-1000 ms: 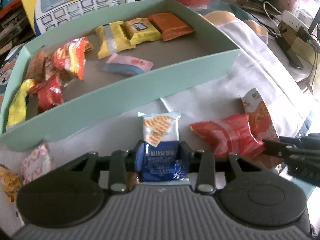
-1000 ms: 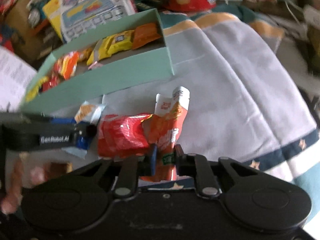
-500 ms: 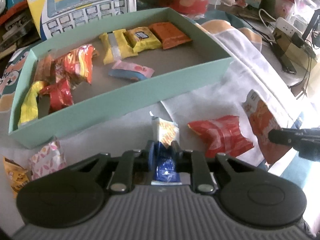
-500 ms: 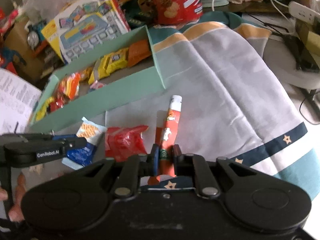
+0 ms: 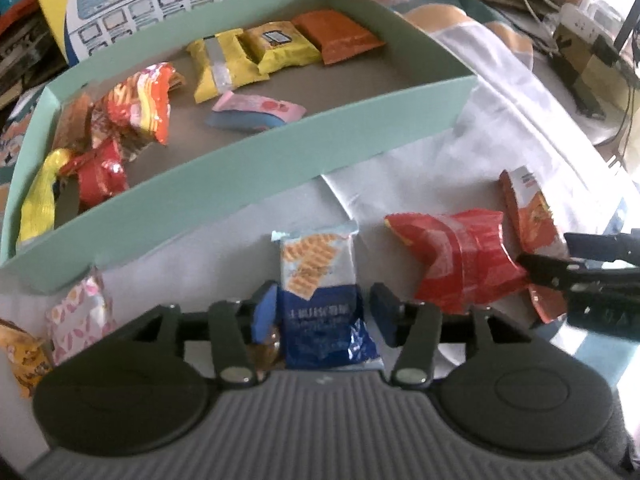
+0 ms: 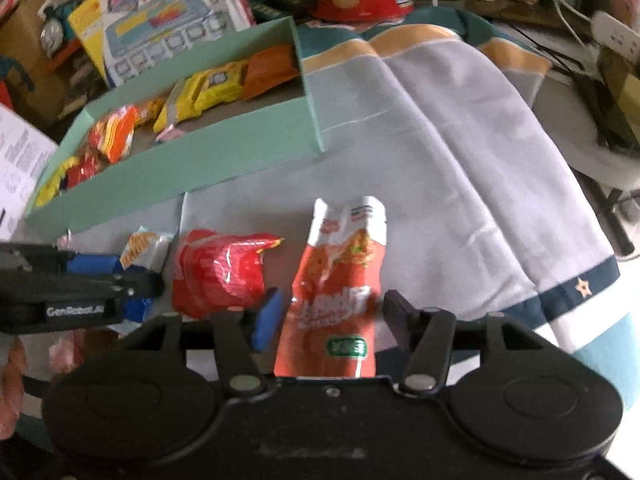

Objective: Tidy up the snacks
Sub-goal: 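Carry both snacks into the box and open both tools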

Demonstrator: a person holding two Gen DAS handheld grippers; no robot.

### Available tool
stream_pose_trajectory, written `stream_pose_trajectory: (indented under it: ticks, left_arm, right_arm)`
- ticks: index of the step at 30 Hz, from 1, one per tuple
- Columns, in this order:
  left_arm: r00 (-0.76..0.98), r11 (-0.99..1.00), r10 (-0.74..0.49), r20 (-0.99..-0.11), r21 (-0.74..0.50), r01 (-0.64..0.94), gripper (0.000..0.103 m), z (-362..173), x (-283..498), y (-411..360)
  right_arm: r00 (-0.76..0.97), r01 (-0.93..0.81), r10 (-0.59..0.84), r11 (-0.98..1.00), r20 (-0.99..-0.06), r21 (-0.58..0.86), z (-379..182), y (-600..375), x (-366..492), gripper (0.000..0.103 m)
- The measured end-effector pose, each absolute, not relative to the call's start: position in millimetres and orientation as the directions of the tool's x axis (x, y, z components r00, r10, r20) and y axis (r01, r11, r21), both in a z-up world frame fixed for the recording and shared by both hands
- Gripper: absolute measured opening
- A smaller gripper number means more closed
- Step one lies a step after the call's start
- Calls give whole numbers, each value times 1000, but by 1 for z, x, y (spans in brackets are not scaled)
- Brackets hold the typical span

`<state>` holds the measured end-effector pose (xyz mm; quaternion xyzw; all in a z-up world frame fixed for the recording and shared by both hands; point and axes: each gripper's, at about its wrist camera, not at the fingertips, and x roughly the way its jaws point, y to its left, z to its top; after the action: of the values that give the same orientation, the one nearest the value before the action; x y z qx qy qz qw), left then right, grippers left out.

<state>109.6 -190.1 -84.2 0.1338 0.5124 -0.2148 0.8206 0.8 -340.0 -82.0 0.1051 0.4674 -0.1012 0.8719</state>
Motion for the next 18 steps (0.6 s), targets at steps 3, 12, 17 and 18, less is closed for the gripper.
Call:
stream_pose_trajectory:
  ticks: [3, 12, 17, 18]
  left_arm:
    - [387, 870, -220, -896, -1, 493, 52, -86, 112, -194]
    - [365, 872, -263, -893, -58, 487, 36, -75, 111, -183]
    - [376, 878, -307, -874, -108, 466, 36, -55, 111, -169]
    - [383, 879, -317, -868, -117, 462, 36, -49, 112, -166]
  right_arm:
    - [545, 241, -144, 970, -826, -10, -87, -326, 5, 56]
    - [562, 249, -120, 968, -818, 30, -70, -341, -3, 23]
    - [601, 258, -97, 963, -793, 78, -50, -349, -11, 23]
    - [612, 256, -91, 963, -785, 89, -45, -351, -9, 23]
